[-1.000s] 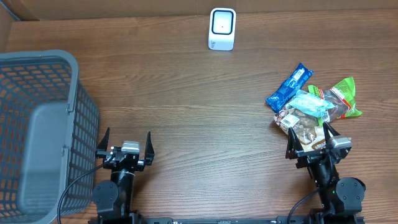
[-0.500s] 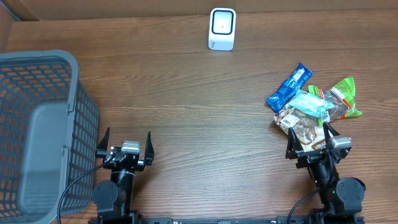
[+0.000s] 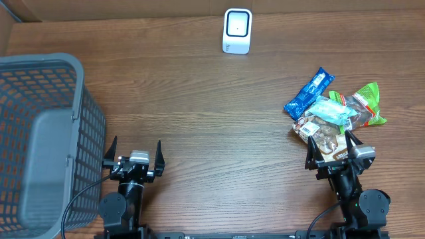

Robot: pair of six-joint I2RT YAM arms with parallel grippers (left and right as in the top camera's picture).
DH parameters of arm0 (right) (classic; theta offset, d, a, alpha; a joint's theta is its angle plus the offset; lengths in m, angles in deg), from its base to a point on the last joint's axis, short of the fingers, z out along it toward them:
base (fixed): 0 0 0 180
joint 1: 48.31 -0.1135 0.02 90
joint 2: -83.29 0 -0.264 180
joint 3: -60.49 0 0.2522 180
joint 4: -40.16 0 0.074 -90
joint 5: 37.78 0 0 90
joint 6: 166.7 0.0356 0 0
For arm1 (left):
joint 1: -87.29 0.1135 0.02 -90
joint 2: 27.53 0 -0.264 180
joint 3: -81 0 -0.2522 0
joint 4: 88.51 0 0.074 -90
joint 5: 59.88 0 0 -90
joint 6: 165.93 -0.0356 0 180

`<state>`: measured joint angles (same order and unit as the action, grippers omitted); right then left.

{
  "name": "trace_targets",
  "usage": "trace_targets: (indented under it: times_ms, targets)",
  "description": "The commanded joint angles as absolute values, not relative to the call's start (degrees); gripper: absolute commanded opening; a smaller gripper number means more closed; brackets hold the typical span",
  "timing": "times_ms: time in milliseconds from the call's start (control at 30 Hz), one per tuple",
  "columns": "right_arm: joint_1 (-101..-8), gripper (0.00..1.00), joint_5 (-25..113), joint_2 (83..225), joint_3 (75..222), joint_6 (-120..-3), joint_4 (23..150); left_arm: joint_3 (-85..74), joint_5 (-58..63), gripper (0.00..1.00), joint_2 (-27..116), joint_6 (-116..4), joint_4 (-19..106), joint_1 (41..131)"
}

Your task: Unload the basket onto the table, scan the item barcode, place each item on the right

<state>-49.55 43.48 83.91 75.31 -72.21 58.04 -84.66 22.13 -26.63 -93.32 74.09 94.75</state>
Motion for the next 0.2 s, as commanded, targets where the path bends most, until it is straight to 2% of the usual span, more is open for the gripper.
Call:
trace_targets:
  times_ms: [0,167]
  targets:
    - [-49.85,1.0,43.79,83.45,74.7,-72.06,57.75,-84.96,21.32,0.99,-27.33,-93.51,74.11,94.38]
    - [-49.85,1.0,43.81,83.45,74.7,-72.06,57.75,-84.96,21.32,1.0,-27.33,-93.51,74.11,94.38]
